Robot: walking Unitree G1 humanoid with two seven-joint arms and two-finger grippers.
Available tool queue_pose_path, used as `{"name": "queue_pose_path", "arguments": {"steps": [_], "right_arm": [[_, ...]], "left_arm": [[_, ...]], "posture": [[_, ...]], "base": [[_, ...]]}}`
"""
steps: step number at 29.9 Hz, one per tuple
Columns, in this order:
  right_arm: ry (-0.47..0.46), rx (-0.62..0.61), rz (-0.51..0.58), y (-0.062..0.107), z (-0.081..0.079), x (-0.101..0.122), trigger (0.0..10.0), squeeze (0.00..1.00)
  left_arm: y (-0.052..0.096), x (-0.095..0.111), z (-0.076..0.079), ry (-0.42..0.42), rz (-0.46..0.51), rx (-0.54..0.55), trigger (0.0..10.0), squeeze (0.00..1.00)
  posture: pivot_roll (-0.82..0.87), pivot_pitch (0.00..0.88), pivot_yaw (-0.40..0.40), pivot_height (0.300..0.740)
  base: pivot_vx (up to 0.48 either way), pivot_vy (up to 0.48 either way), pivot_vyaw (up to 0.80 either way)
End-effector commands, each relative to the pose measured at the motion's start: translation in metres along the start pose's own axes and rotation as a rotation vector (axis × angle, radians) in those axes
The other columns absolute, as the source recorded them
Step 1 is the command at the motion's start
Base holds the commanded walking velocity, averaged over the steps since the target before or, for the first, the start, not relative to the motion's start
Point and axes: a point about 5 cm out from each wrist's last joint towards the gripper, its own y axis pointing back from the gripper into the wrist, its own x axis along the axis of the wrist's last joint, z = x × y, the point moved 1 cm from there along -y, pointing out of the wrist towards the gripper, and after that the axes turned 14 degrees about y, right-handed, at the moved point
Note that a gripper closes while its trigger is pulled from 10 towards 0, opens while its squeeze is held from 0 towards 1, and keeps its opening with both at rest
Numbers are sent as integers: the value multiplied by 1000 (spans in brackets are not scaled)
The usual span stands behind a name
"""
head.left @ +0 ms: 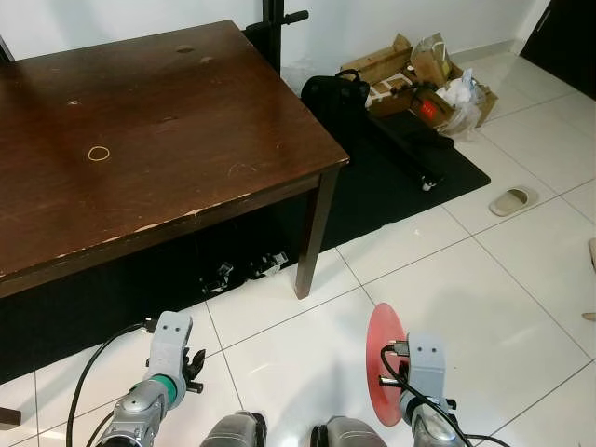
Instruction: Setting the table
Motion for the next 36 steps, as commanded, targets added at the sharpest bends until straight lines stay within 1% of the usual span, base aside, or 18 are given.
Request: {"name": "queue_pose_path", "arguments": {"steps": [1,26,27,29,30,31,32,33,34,35,36], "right_arm": [[1,-4,1,0,1,0,10000,0],[14,6,-1,1,0,-1,10000,0],[14,6,0,0,0,-1,10000,0],[14,6,0,0,0,-1,10000,0],[15,5,1,0,0,-1,10000,0],[15,5,1,0,0,-1,10000,0],[14,2,2,0,0,0,10000,0],[14,2,2,0,0,0,10000,0],[18,-3,7,-2,1,3,10000,0],[22,-6,15,-4,2,7,10000,0],[25,-8,20,-5,3,10,10000,0]], "left_arm": [[2,-4,-1,4,-3,5,10000,0],[1,-3,2,2,1,1,10000,0],[1,-2,1,-15,2,5,10000,0],[1,-2,1,-15,2,5,10000,0],[1,-1,0,-51,-1,20,10000,0],[1,-1,0,-51,-1,20,10000,0],[0,1,-2,-118,-6,41,10000,0],[0,1,-2,-118,-6,41,10000,0],[-4,9,-2,-240,-3,68,10000,0],[-7,15,2,-263,-2,62,10000,0],[-10,19,5,-269,-3,55,10000,0]], "posture": [[-64,14,30,740],[-65,5,28,740],[-66,4,31,740],[-66,4,31,740],[-67,4,31,740],[-67,4,31,740],[-66,5,29,740],[-66,5,29,740],[-62,3,28,740],[-65,0,33,740],[-67,0,33,740]], "base": [[0,0,0],[0,0,0],[0,0,0],[0,0,0],[0,0,0],[0,0,0],[0,0,0],[0,0,0],[0,0,0],[0,0,0],[0,0,0]]}}
